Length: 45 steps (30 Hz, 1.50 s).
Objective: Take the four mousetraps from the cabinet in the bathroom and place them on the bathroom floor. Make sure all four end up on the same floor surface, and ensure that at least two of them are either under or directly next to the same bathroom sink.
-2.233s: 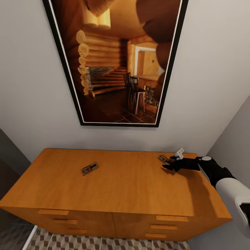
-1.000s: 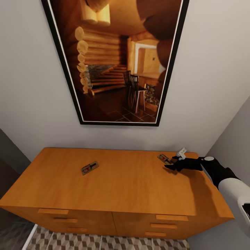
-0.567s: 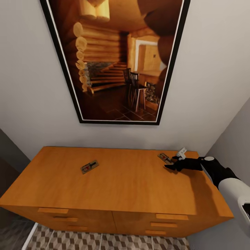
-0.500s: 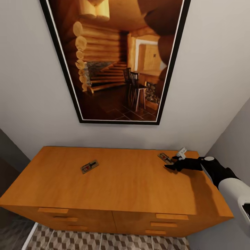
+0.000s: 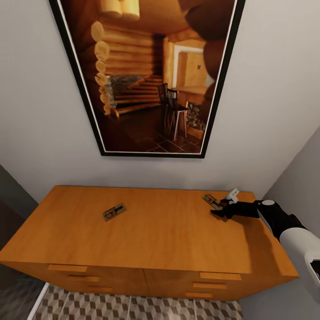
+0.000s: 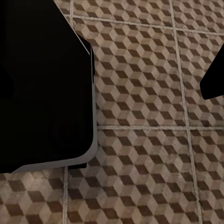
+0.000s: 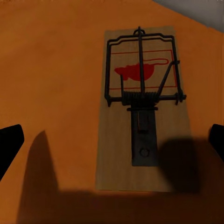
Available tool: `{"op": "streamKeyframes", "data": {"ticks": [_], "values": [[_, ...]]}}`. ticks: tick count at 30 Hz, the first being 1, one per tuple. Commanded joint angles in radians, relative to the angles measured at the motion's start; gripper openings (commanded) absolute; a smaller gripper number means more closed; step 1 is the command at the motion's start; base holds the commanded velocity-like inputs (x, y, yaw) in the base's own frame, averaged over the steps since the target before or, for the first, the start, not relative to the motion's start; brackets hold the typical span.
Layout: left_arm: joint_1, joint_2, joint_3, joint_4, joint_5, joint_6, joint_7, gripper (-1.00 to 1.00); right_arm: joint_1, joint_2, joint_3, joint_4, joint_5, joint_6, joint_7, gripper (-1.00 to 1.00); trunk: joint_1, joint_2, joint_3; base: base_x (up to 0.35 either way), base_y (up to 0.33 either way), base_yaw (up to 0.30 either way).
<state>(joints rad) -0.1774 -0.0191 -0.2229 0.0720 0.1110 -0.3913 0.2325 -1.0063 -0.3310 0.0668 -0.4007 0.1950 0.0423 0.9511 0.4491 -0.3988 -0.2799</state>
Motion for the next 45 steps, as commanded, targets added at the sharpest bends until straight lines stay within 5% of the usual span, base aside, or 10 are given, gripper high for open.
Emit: {"op": "streamKeyframes", "data": {"ticks": [1, 29, 30, 45], "values": [[-0.002, -0.001, -0.009, 0.005, 0.010, -0.007, 0.001, 1.00, 0.001, 0.000, 0.010, 0.000, 0.012, 0.004, 0.001, 1.00, 0.001, -0.001, -0.003, 0.000, 0.000, 0.000], [-0.002, -0.001, -0.009, 0.005, 0.010, -0.007, 0.001, 1.00, 0.001, 0.001, 0.010, 0.000, 0.012, 0.004, 0.000, 1.00, 0.001, -0.001, -0.004, 0.000, 0.000, 0.000], [-0.002, -0.001, -0.009, 0.005, 0.010, -0.007, 0.001, 1.00, 0.001, 0.001, 0.010, 0.000, 0.012, 0.004, 0.000, -1.00, 0.001, -0.001, -0.004, 0.000, 0.000, 0.000], [-0.002, -0.001, -0.009, 0.005, 0.010, -0.007, 0.001, 1.00, 0.001, 0.001, 0.010, 0.000, 0.012, 0.005, -0.001, -1.00, 0.001, -0.001, -0.004, 0.000, 0.000, 0.000]]}}
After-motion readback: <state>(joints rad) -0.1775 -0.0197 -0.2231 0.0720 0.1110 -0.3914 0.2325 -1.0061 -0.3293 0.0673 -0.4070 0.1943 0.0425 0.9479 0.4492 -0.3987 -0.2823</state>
